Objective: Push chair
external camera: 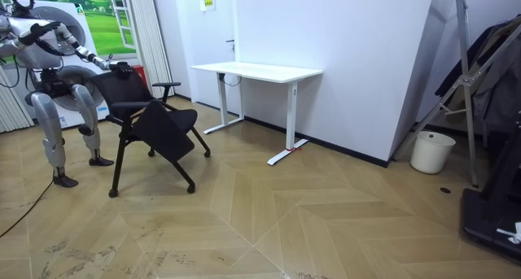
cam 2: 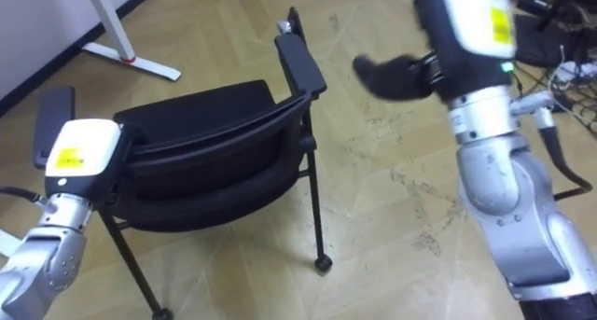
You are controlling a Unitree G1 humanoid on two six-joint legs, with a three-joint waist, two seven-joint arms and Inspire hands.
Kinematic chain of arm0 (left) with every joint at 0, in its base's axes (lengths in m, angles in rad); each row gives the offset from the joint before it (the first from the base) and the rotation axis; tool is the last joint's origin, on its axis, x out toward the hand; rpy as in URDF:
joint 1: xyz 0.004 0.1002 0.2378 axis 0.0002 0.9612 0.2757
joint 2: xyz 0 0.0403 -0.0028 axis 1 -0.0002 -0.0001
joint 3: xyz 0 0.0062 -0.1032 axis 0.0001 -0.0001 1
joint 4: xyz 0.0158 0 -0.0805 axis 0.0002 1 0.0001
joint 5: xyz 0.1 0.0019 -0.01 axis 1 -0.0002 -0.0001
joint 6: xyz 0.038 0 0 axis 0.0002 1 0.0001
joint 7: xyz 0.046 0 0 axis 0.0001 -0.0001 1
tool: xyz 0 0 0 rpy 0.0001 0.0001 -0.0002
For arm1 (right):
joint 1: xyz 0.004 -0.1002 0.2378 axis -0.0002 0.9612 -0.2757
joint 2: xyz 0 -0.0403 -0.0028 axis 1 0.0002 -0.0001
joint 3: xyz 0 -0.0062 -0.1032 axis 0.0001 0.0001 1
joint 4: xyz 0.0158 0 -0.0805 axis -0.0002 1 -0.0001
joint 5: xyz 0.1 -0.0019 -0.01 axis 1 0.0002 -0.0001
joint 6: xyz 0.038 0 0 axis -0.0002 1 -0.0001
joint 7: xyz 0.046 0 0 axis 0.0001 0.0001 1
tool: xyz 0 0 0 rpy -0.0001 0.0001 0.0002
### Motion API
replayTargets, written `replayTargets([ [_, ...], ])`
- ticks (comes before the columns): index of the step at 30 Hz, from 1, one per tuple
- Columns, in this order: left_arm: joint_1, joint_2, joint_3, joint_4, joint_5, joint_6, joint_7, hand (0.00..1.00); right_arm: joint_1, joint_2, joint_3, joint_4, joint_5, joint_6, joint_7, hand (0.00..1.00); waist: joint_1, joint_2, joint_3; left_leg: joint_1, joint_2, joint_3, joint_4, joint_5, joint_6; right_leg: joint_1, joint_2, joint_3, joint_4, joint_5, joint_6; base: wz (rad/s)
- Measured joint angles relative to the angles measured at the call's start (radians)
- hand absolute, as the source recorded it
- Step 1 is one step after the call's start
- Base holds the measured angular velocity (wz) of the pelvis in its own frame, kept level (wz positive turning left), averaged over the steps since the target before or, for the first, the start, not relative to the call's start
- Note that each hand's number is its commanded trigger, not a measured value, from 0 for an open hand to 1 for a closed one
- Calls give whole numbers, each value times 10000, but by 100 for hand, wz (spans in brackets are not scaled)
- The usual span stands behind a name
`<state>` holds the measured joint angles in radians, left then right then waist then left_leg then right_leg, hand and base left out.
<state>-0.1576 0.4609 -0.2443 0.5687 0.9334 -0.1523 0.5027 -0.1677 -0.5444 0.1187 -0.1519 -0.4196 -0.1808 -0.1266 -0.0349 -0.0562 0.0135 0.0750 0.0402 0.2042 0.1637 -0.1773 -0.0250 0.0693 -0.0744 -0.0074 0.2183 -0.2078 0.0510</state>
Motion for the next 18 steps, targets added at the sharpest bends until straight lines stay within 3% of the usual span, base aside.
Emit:
replayTargets([
  [6, -278, -6, -37, 4, 233, -96, -313, 100, -553, -167, 693, 1, -11, 54, 1462, 0, 152, -135, -23, -93, 20, -122, 62, 0, 0, 6, 1, -164, -49, 14, -23, 5],
  [10, -403, -7, -45, 5, 403, -225, -431, 100, -569, -218, 1171, 2, -117, 63, 2518, 0, 237, -210, 7, -94, 18, -182, 67, 0, -1, 116, 1, -246, -167, 32, -49, 6],
  [18, -480, -6, -49, 9, 419, -364, -532, 100, -568, -257, 1381, 55, -441, 37, 3343, 0, 336, -239, 27, -86, 18, -201, 52, 0, -1, 120, 2, -256, -170, 32, -48, 0],
])
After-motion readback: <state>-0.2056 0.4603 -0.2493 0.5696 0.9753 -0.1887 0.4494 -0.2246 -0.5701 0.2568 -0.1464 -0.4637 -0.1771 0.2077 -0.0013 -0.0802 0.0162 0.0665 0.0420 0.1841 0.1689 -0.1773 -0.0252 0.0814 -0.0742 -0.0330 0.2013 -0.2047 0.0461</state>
